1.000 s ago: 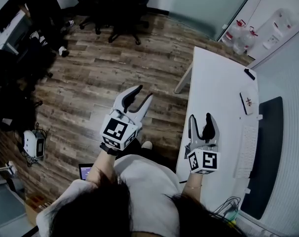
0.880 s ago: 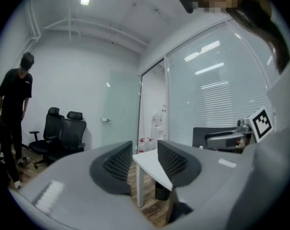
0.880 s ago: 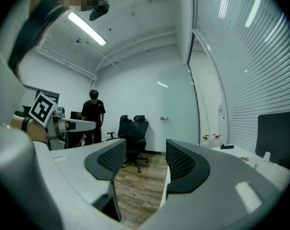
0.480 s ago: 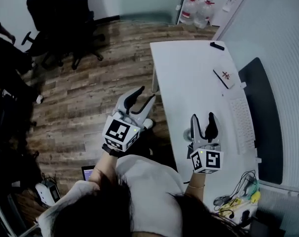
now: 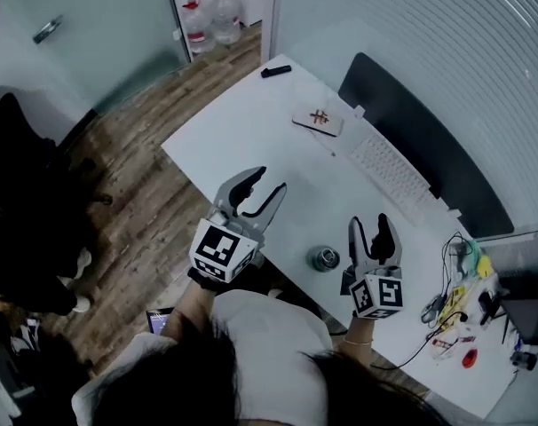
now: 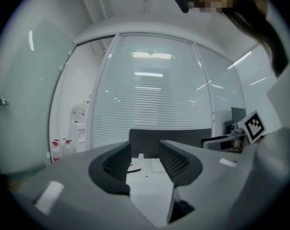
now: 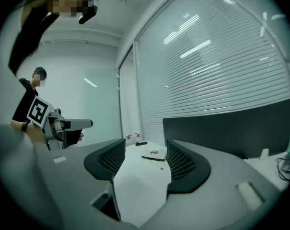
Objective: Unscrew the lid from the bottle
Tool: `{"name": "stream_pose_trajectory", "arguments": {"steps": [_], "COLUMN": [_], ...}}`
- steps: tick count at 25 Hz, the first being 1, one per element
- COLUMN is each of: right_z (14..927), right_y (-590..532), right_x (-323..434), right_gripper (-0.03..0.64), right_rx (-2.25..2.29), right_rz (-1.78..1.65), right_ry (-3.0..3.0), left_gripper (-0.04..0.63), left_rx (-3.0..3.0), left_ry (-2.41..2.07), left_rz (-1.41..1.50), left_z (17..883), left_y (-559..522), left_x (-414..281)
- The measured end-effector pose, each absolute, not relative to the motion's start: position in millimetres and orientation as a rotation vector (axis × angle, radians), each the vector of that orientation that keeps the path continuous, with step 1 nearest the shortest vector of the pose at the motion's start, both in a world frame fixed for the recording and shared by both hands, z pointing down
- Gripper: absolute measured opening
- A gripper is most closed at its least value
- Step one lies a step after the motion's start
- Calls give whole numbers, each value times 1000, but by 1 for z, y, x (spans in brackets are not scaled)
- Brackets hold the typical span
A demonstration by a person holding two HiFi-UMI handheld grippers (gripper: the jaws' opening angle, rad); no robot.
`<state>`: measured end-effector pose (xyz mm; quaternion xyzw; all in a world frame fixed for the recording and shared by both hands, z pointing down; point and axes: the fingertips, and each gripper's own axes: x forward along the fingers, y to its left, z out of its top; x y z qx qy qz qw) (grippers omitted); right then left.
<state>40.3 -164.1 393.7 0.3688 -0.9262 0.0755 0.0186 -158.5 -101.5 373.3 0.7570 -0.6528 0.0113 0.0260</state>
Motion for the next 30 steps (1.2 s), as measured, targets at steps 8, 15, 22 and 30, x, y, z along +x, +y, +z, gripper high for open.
{"name": "stream_pose_trajectory", "arguments": {"steps": [8, 15, 22, 30], "right_z": [402, 414, 421, 420], "right_y": [-166, -139, -107, -86], "right_x": [84, 117, 136, 144], "right_gripper": [242, 242, 243, 242], "right_rx": [1601, 1867, 1930, 1894], "right_rz": [265, 297, 331, 322], "right_ry": [-2637, -2446, -2419, -2467], "left_gripper": [224, 249, 259, 265], "left_rx": [2636, 2798, 2824, 2820], "left_ry": [-1508, -1083, -964, -966], "left_rz": [43, 85, 104, 107], "left_z": [388, 404, 415, 420], "left_y": [-177, -192, -171, -140], "left_x": [-115, -48, -16, -7]}}
